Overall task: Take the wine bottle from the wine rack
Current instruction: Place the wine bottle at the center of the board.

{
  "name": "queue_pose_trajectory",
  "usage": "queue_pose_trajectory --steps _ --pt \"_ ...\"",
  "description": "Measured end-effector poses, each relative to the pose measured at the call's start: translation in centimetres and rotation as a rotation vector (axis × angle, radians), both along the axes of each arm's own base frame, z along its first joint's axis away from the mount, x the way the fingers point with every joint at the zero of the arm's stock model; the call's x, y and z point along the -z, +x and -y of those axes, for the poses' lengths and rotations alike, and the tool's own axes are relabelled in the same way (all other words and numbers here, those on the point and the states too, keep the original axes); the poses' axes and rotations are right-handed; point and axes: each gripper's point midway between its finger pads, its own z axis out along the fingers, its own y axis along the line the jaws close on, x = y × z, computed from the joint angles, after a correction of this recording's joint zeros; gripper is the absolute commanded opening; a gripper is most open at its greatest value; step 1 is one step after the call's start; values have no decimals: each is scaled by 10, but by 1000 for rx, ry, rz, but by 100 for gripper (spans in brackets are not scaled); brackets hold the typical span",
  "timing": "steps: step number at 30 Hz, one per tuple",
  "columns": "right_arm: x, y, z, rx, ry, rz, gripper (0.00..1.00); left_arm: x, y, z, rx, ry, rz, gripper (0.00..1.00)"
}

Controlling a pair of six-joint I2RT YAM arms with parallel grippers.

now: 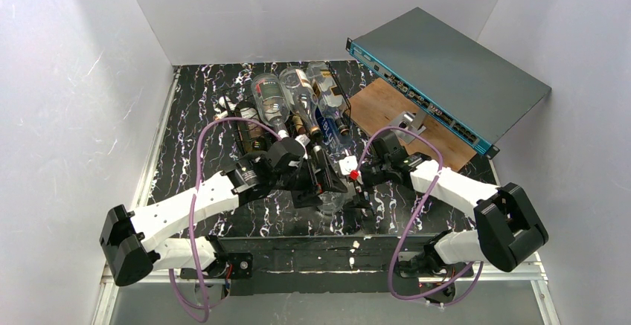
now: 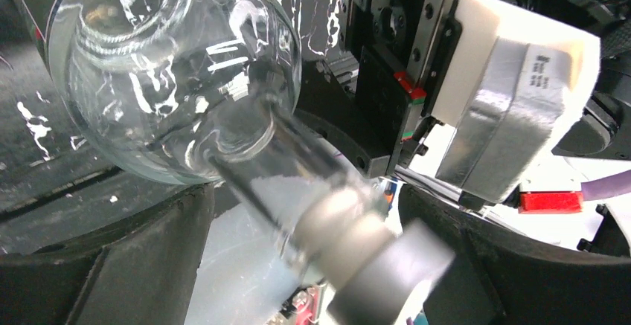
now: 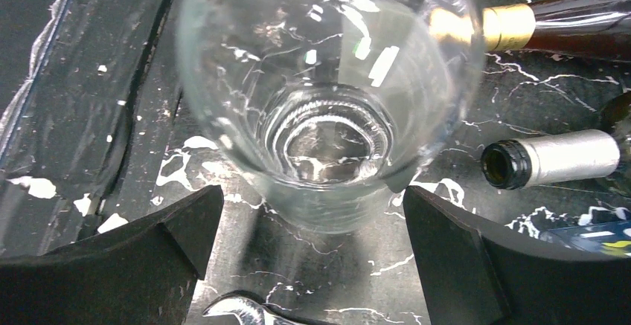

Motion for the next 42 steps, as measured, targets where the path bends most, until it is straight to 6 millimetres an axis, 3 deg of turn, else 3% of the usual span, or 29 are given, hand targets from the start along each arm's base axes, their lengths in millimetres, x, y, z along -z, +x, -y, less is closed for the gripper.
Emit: queue_pose_trajectory --steps 5,17,28,32,36,42 --pt "1 -7 2 -12 -1 -38 100 -2 9 -2 19 0 60 97" --pt "2 -7 12 8 -5 -108 100 -4 5 -10 178 34 205 98" --pt "-9 -7 17 -10 -21 -102 100 -57 6 -50 273 47 627 98" --pt "-11 -8 19 -15 -30 -109 100 -65 10 -60 318 80 832 98" --pt "-13 -8 19 -17 -38 -115 100 -49 20 -59 415 135 1050 98" --pt "-12 -9 20 -24 -48 -119 100 5 28 -60 593 234 1302 98"
